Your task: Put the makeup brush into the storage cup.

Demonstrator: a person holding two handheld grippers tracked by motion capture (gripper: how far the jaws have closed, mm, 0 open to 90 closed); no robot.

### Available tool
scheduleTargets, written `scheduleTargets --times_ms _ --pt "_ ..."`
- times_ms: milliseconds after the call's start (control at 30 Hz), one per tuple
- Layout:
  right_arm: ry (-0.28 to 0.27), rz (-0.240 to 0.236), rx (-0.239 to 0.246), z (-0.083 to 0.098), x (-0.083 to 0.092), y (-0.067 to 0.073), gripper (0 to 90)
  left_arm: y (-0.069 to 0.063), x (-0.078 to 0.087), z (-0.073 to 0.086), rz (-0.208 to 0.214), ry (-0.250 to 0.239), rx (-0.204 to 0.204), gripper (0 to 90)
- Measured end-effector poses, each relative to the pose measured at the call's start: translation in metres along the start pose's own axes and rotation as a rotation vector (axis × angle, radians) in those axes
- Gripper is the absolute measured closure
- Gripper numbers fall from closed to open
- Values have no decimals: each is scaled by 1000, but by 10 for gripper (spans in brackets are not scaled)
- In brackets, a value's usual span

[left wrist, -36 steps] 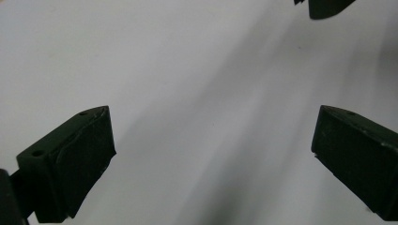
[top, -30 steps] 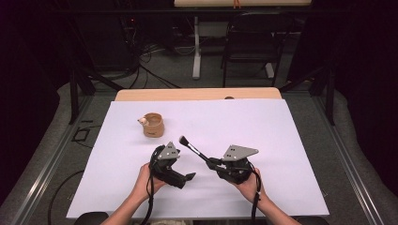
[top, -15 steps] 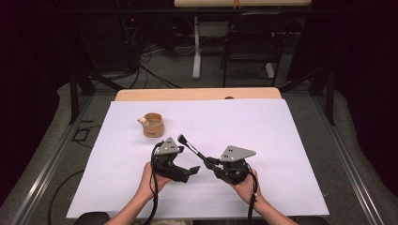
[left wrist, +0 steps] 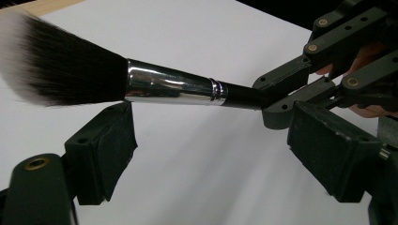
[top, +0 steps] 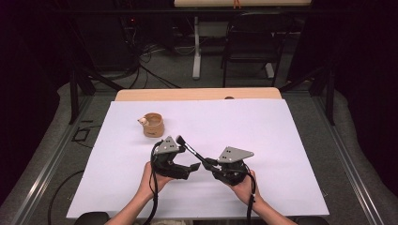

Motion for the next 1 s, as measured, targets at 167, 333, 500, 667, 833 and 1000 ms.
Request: scheduleTargets --times_ms 167,333,500,667,833,1000 --pt "-7 -1 -6 0 0 0 792 0 2 -2 -7 -18 5 173" --pt "-24 12 -20 0 -2 2 791 3 3 -4 -13 -41 21 189" --pt "-36 20 -33 1 -5 2 791 6 4 -8 -20 -67 39 207" --pt "-44 28 -45 2 -6 1 791 10 5 -9 -29 -84 55 231" --pt "-44 21 -61 3 -7 0 791 11 5 -9 -32 -93 61 257" --pt "-42 13 -60 3 -8 0 791 12 6 -9 -35 -96 63 290"
Point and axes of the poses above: each handheld gripper's, and its own axes: x roughly backward along the jaws, z roughly out of its underside, y roughly to its left, the point moved 3 cm from there along -x, roughly forward along the jaws, and after that the axes turned 3 degrees about -y, right-handed, at the moved point
